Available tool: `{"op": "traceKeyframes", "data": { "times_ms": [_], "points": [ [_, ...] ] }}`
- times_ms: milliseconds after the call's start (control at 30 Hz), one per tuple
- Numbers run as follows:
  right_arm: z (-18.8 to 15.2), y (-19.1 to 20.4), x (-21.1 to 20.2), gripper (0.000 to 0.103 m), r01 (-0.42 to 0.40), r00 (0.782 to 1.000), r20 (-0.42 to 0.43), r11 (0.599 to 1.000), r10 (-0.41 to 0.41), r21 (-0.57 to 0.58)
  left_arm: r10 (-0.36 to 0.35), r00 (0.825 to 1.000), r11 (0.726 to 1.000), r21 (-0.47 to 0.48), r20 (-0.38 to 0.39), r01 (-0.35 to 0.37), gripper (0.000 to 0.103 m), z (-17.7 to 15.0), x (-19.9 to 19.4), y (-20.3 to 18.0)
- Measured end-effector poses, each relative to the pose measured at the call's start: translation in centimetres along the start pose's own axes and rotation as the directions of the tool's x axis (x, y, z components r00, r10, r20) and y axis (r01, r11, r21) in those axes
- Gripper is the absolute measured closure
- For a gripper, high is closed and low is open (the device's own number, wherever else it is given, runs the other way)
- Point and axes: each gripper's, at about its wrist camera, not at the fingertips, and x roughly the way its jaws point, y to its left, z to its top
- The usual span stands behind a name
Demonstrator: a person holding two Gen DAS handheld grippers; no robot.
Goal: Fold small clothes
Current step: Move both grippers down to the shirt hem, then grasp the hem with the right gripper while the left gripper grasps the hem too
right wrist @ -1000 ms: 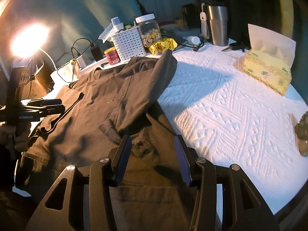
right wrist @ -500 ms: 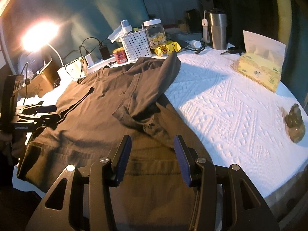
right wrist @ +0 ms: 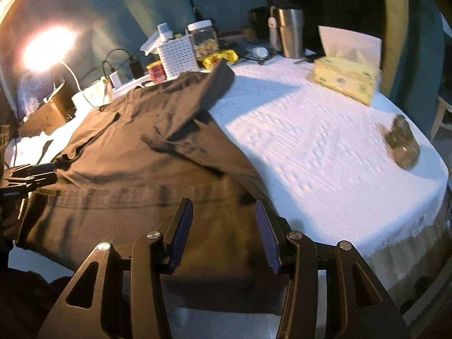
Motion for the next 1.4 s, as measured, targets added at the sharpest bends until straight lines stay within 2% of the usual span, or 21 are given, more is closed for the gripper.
{"op": "traceKeyframes", "data": {
  "times_ms": [200, 467, 567, 700, 767, 800, 900, 967, 1067, 1200, 1333, 1400],
  "points": [
    [-0.8, -0.7, 0.4, 0.054, -0.02, 1.0, -0.023, 1.0, 0.02, -0.011, 0.051, 0.999, 0.998, -0.045, -0.001, -0.051, 0.034, -1.7, -0.7, 0.6],
    [0.1, -1.0, 1.6, 0.054, -0.026, 1.0, -0.004, 0.999, 0.026, -0.027, 0.182, 0.983, 0.981, -0.064, 0.013, -0.18, 0.034, -3.6, -3.0, 2.5],
    [0.3, -0.2, 2.2, 0.054, -0.019, 1.0, 0.007, 0.998, 0.02, -0.055, 0.228, 0.974, 0.97, -0.092, 0.007, -0.226, 0.034, -4.6, -3.9, 4.1],
    [0.4, 1.2, 2.7, 0.054, -0.01, 1.0, 0.005, 0.994, 0.01, -0.112, 0.283, 0.959, 0.943, -0.178, -0.006, -0.28, 0.034, -6.6, -4.9, 6.6],
    [0.4, 1.6, 2.9, 0.055, 0.005, 1.0, 0.006, 0.991, -0.005, -0.133, 0.29, 0.957, 0.934, -0.212, -0.015, -0.287, 0.034, -7.4, -4.9, 7.5],
    [0.3, 1.7, 3.0, 0.064, 0.018, 1.0, 0.01, 0.989, -0.017, -0.144, 0.291, 0.956, 0.931, -0.222, -0.021, -0.288, 0.034, -7.7, -4.9, 7.8],
    [0.2, 1.7, 3.0, 0.08, 0.047, 0.999, 0.024, 0.987, -0.044, -0.15, 0.278, 0.96, 0.935, -0.223, -0.021, -0.276, 0.034, -8.2, -4.9, 8.0],
    [0.1, 1.6, 2.9, 0.09, 0.061, 0.998, 0.028, 0.988, -0.057, -0.144, 0.242, 0.97, 0.949, -0.21, 0.005, -0.236, 0.034, -8.4, -5.3, 7.7],
    [-0.1, 1.8, 2.6, 0.094, 0.075, 0.997, 0.035, 0.987, -0.071, -0.142, 0.211, 0.977, 0.957, -0.207, 0.015, -0.204, 0.034, -8.8, -5.9, 7.5],
    [-0.2, 2.1, 2.1, 0.096, 0.081, 0.996, 0.048, 0.987, -0.075, -0.14, 0.24, 0.971, 0.945, -0.23, 0.016, -0.23, 0.034, -9.4, -6.9, 8.5],
    [-0.2, 2.0, 1.3, 0.096, 0.069, 0.996, 0.063, 0.991, -0.061, -0.118, 0.292, 0.956, 0.926, -0.256, 0.026, -0.276, 0.035, -10.2, -7.8, 10.1],
    [-0.1, 2.0, 0.9, 0.096, 0.06, 0.996, 0.07, 0.993, -0.053, -0.106, 0.294, 0.956, 0.925, -0.259, 0.019, -0.279, 0.035, -10.6, -7.6, 10.4]
  ]
}}
